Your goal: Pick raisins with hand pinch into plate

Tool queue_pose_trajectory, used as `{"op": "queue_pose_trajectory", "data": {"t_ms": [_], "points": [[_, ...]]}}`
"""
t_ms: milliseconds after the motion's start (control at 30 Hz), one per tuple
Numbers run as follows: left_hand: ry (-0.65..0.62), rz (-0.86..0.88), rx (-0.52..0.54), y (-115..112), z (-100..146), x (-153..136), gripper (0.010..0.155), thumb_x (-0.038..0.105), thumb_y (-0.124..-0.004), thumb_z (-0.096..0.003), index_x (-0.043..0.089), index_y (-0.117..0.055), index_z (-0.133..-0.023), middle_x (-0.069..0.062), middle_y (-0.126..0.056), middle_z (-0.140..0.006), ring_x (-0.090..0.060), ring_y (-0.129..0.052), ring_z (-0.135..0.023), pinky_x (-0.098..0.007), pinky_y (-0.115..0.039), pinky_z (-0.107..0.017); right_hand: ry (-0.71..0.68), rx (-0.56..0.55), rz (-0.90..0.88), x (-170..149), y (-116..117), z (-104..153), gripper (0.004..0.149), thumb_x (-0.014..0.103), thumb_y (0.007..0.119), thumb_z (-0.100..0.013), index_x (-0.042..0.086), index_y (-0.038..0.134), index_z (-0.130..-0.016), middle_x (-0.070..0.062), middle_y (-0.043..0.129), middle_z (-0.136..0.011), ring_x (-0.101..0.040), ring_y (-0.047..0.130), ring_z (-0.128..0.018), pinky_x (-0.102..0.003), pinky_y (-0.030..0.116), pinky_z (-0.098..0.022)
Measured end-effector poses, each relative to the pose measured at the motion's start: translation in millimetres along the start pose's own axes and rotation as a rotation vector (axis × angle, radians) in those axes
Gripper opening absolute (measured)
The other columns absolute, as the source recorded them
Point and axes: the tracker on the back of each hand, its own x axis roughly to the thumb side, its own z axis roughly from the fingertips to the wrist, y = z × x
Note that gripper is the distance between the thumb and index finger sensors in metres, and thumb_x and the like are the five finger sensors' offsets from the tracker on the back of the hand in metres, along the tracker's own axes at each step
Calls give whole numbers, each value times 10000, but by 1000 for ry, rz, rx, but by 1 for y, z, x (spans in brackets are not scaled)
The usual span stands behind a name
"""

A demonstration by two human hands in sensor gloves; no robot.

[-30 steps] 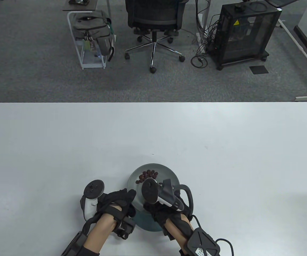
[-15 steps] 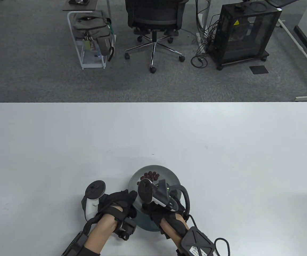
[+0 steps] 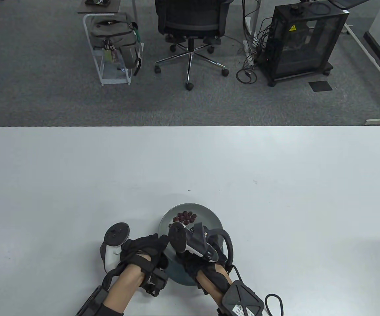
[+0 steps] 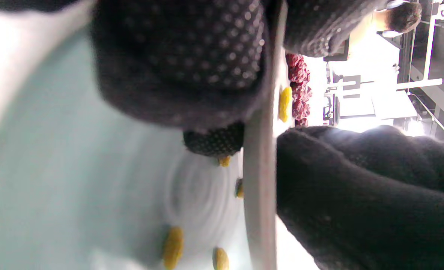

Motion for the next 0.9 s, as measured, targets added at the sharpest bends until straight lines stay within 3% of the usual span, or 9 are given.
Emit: {"op": "queue_pose_trajectory", "data": {"t_ms": [533, 900], "points": [[3, -4, -1, 2, 0, 0, 513, 342, -781, -498, -86, -785, -779, -172, -1114, -547, -191, -1061, -126, -369, -846, -104, -25, -3, -2, -1, 0, -1, 479, 444, 922, -404, 101, 915, -740, -111, 993, -632, -257, 939, -425, -422, 845, -339], [-6, 27, 71, 18, 0, 1, 511, 346, -777, -500, -80, -783, -782, -165, -1112, -553, -187, -1063, -133, -368, -846, -108, -27, -66, -91, -11, -21, 10, 475, 439, 917, -412, 102, 909, -746, -112, 988, -640, -260, 933, -432, -425, 840, -343]]}}
